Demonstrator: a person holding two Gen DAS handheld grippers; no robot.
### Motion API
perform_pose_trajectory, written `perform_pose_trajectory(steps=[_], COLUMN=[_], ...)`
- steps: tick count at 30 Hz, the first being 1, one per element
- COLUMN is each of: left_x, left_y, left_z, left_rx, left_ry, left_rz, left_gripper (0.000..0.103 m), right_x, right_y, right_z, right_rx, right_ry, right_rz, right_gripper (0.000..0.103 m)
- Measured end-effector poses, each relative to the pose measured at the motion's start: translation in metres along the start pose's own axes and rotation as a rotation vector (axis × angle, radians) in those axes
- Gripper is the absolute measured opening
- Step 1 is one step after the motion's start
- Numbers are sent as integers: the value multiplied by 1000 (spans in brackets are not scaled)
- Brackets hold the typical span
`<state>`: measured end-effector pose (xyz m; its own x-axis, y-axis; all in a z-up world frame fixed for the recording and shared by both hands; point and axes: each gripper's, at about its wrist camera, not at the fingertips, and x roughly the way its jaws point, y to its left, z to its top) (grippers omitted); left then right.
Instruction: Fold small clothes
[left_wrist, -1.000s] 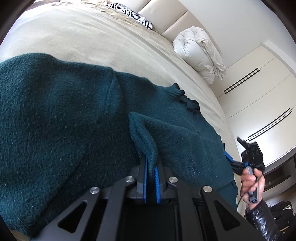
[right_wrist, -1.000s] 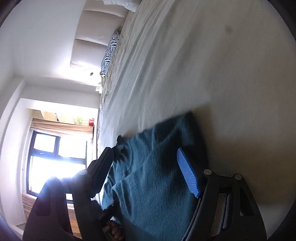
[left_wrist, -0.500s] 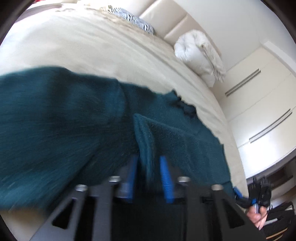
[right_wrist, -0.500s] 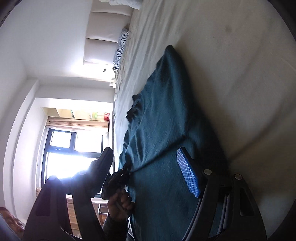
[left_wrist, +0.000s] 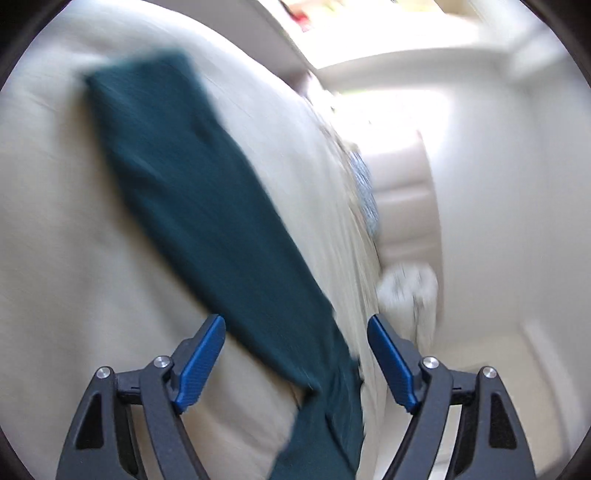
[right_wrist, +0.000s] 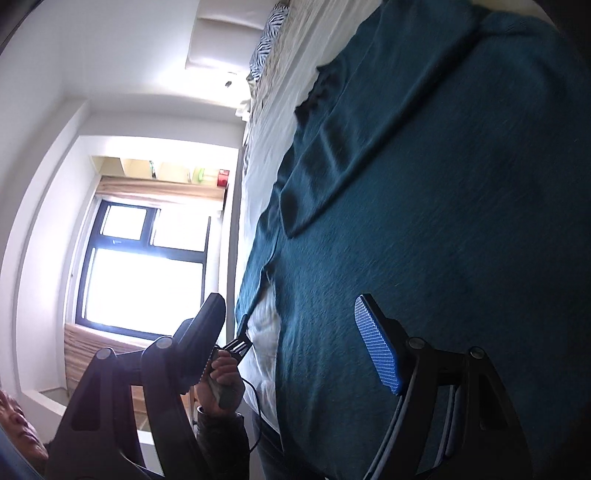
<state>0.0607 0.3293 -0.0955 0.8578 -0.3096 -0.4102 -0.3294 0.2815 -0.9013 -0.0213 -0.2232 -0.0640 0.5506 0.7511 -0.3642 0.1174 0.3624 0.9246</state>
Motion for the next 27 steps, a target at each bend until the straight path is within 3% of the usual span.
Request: perform_pose_trajectory(steps=[4, 8, 10, 12, 14, 18, 22, 25, 27], left_x=[-14, -6, 0, 4, 7, 18, 52, 90, 120], left_y=[33, 51, 54, 59, 53, -6, -94, -166, -204], left_z=[26, 44, 54, 64, 69, 52, 11, -54, -116], left_rx=[-161, -240, -241, -255, -238, 20, 341, 659, 891], left_ry=[-97, -135, -150, -139, -139, -126, -41, 51, 124], left_rz=[1, 6, 18, 43, 60, 95, 90, 82, 87], left_gripper=[79, 57, 40, 14, 9, 8, 8, 8, 8], right_x=[11, 17, 12, 6, 0, -4, -6, -12, -19], right_y=[13, 18, 15, 12, 8, -1, -8, -7, -7], right_z=[-10, -10, -9, -7, -7, -4, 1, 7, 13], right_rx=[-15, -18, -19, -18, -18, -8, -11, -35, -39], right_ry=[22, 22, 14, 5, -7, -35, -38, -47, -60], right_rz=[-11, -27, -33, -38, -44, -46, -58, -71, -72], right_gripper=[73, 73, 73, 73, 73, 73, 73, 73, 73])
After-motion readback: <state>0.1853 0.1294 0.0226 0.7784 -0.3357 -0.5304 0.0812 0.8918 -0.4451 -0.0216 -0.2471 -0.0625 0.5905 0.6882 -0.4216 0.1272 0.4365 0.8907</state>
